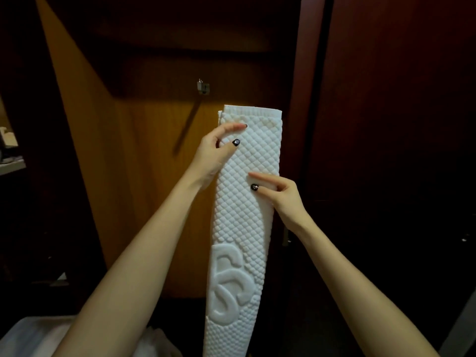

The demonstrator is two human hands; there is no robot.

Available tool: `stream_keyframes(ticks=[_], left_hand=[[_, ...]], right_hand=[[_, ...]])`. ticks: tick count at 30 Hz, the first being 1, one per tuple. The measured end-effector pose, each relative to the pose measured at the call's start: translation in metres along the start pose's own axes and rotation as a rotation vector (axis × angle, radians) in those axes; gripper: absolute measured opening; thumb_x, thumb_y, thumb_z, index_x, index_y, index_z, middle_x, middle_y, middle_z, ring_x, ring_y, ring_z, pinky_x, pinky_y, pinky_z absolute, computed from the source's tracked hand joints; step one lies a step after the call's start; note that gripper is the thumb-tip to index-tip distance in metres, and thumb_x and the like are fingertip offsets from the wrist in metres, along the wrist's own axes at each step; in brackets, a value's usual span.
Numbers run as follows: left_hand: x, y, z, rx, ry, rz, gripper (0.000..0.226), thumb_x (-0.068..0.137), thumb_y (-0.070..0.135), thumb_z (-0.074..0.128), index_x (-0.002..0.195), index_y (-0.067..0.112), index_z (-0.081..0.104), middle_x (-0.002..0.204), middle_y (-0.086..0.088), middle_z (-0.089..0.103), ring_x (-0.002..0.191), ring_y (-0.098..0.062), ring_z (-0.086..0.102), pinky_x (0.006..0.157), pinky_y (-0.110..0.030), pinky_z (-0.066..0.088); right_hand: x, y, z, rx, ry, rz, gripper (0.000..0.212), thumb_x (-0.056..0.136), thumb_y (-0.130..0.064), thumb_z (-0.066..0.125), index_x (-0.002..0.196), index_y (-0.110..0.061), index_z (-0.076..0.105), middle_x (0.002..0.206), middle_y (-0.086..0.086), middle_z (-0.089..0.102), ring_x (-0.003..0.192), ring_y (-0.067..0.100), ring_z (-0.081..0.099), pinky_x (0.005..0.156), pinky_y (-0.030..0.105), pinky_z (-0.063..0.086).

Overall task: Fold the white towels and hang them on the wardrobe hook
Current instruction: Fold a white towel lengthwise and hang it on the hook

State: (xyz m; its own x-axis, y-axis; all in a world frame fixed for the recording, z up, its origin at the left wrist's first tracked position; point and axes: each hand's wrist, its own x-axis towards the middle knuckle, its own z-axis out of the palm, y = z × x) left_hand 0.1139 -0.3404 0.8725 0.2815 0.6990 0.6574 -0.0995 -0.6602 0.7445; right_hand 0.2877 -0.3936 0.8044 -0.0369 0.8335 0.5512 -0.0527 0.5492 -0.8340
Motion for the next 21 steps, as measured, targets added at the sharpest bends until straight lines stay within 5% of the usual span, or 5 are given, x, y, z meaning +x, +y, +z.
stream_keyframes(ticks=[2,5,9,13,21], left_hand=[[-0.004,-0.003,-0.013,-0.003,-0.019,-0.048,0.044,0.087,0.020,0.062,0.124,0.041,0.051,0.138,0.008,0.047,0.120,-0.025,0.052,0.096,-0.055,0.048],[-0.030,-0.023,-0.018,-0.095,0.032,-0.162,0.058,0.089,0.016,0.065,0.127,0.047,0.034,0.129,-0.004,0.055,0.110,-0.019,0.062,0.082,-0.037,0.057],[-0.075,-0.063,-0.012,-0.143,0.177,-0.296,0.004,0.091,0.015,0.057,0.093,0.017,0.055,0.070,0.010,0.066,0.059,-0.002,0.058,0.053,-0.020,0.042],[-0.096,-0.077,-0.009,-0.256,0.111,-0.373,0.016,0.082,0.026,0.060,0.091,0.013,0.062,0.078,0.004,0.069,0.067,-0.009,0.059,0.062,-0.027,0.038],[-0.107,-0.095,0.010,-0.463,0.114,-0.453,0.008,0.083,0.012,0.062,0.090,0.011,0.059,0.084,0.000,0.070,0.073,-0.009,0.064,0.065,-0.022,0.051]], right_hand=[[0.003,0.001,0.007,0.057,0.026,0.011,0.032,0.084,0.010,0.064,0.107,-0.011,0.071,0.100,-0.007,0.075,0.102,0.008,0.068,0.082,0.016,0.051],[0.007,0.000,0.011,0.101,0.018,0.028,0.031,0.086,0.007,0.064,0.110,-0.012,0.070,0.107,-0.001,0.073,0.105,0.014,0.068,0.084,0.020,0.053],[0.019,-0.003,0.005,0.100,0.041,0.056,0.034,0.088,0.003,0.062,0.116,-0.016,0.067,0.116,-0.004,0.069,0.110,0.014,0.066,0.089,0.024,0.054],[0.031,-0.005,-0.003,0.135,0.056,0.114,0.035,0.089,0.003,0.060,0.114,-0.020,0.067,0.117,-0.003,0.067,0.105,0.014,0.068,0.079,0.023,0.055],[0.039,-0.005,-0.016,0.125,0.116,0.142,0.038,0.089,0.003,0.059,0.121,-0.017,0.065,0.119,-0.007,0.066,0.113,0.015,0.064,0.090,0.031,0.055]])
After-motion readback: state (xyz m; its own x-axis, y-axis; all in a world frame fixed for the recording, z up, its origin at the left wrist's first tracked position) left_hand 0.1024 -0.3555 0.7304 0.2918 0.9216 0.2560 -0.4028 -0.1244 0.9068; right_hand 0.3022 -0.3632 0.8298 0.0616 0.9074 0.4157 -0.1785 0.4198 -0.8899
